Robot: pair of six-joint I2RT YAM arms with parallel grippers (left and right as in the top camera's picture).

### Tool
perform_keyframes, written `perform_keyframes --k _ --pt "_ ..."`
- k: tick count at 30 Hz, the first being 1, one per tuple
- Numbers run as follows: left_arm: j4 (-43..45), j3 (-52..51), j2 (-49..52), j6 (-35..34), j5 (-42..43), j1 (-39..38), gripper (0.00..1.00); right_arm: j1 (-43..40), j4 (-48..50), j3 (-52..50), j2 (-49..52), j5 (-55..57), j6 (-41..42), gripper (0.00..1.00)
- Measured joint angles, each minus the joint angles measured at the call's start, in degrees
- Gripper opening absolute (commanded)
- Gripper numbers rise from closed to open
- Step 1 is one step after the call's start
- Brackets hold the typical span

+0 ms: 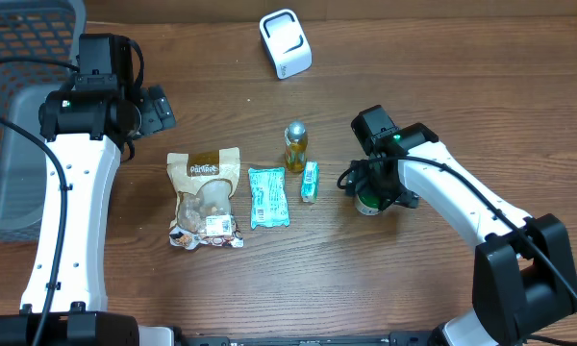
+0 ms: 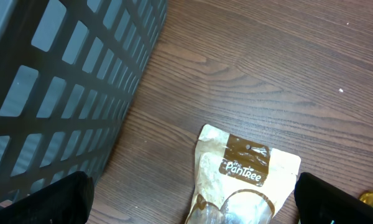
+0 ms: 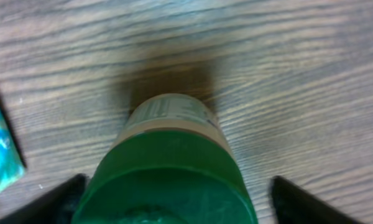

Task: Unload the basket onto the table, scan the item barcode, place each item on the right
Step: 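Close the right gripper around the jar's green cap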

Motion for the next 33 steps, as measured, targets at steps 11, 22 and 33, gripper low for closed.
perform_keyframes --k 11,22,33 --pt "0.00 0.00 0.00 0.00 0.00 0.00 1.00 -0.13 -0.33 0.00 0.00 0.33 -0.07 0.96" --pt "0.02 0.00 0.02 0.00 0.00 0.00 0.99 -0.13 4.46 -3.06 0.00 -0.33 0.02 0.94" --pt "0.02 0.00 0.00 0.00 0.00 0.00 0.99 -0.11 6.62 -4.20 0.00 -0.35 0.09 0.93"
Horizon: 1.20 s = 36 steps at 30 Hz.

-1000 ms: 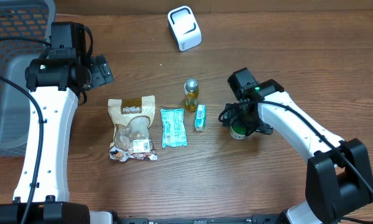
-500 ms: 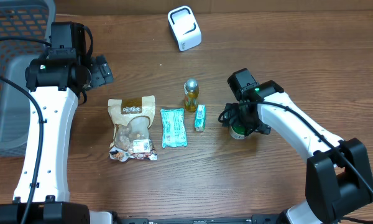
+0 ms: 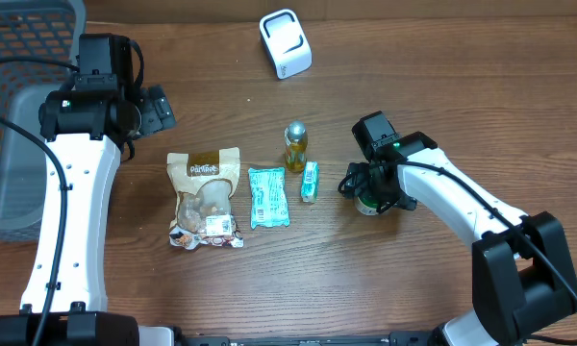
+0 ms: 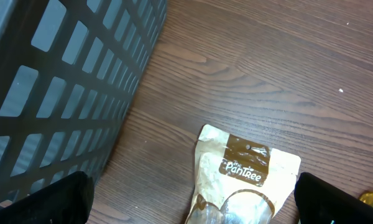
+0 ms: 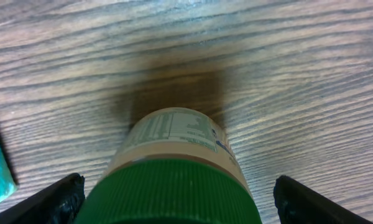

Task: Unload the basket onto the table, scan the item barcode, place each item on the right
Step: 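Close the right gripper around the jar's green cap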

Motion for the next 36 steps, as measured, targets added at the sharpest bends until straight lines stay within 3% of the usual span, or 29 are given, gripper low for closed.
perform_keyframes --k 36 --pt "-0.02 0.00 0.00 0.00 0.00 0.00 1.00 0.00 1.27 0.00 0.00 -0.17 -1.29 0.87"
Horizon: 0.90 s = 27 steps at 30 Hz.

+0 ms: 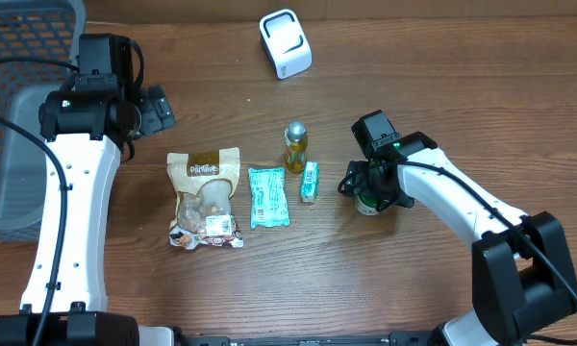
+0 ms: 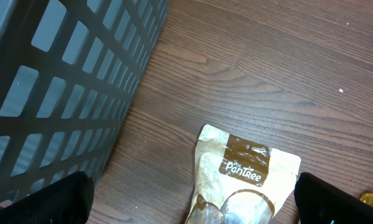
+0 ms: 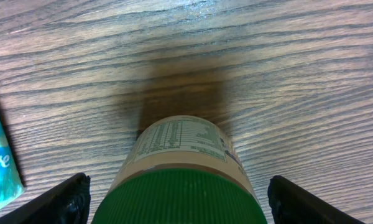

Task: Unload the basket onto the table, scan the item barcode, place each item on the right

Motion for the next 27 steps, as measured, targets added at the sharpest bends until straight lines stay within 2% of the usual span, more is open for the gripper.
perform_keyframes --k 11,19,27 --pt "0.02 0.00 0.00 0.00 0.00 0.00 1.00 0.00 1.46 -1.90 0.00 -0.04 0.00 0.86" --pt "0.02 0.00 0.00 0.00 0.00 0.00 1.00 0.00 2.49 -2.56 0.00 0.00 -0.15 0.80" --pt "0.02 0.00 0.00 0.00 0.00 0.00 1.00 0.00 2.56 -2.56 0.00 -0.04 -0.22 0.70"
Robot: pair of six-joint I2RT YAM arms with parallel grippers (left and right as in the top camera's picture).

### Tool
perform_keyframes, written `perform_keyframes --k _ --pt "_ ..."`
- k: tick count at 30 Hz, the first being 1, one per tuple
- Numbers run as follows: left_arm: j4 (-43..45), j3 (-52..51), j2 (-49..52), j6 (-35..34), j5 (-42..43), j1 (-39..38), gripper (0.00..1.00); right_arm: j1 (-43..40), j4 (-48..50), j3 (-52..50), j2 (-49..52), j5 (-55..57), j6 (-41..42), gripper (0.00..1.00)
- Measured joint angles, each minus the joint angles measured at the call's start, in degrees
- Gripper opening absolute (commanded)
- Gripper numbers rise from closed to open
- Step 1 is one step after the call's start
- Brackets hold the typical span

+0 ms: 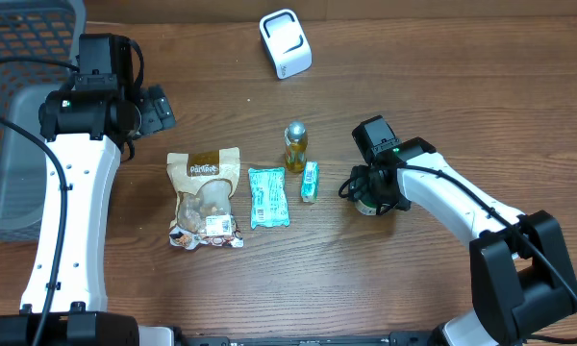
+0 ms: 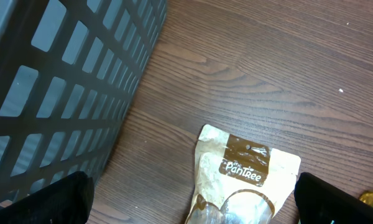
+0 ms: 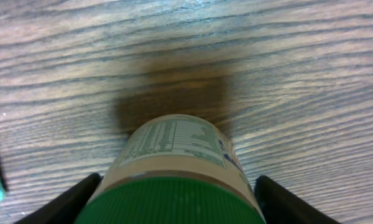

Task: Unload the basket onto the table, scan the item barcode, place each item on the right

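A jar with a green lid and tan label [image 3: 174,155] stands upright on the wooden table right of centre [image 1: 367,204]. My right gripper [image 3: 177,202] straddles it from above, both fingers pressed against its sides just below the lid. The white barcode scanner [image 1: 286,43] sits at the back of the table. My left gripper [image 1: 154,108] hovers open at the far left, above the top edge of a Pantree snack pouch [image 2: 245,174], holding nothing.
A grey mesh basket [image 1: 10,96] fills the left edge. In a row left of the jar lie the pouch [image 1: 205,197], a teal packet [image 1: 268,197], a small teal box [image 1: 310,181] and a gold bottle [image 1: 295,146].
My right gripper's fingers have drawn in and now touch the jar's sides, where small gaps showed before. The left arm and all other items are unchanged.
My right gripper stood open over the green-lidded jar at every earlier moment, shifting slightly around it. Now its fingers are against the jar, which still stands on the table. The left arm has stayed still near the basket throughout.
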Motion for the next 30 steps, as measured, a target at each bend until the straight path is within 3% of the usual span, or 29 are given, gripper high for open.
perform_keyframes --k 8,12,30 --pt "0.00 0.00 0.00 0.00 0.00 0.00 0.99 0.02 0.39 -0.02 0.00 -0.11 0.00 0.69" --pt "0.00 0.00 0.00 0.00 0.00 0.00 1.00 0.02 0.42 0.00 0.00 -0.11 0.02 0.74" --pt "0.00 0.00 0.00 0.00 0.00 0.00 1.00 0.02 1.18 0.00 0.00 -0.09 -0.02 0.78"
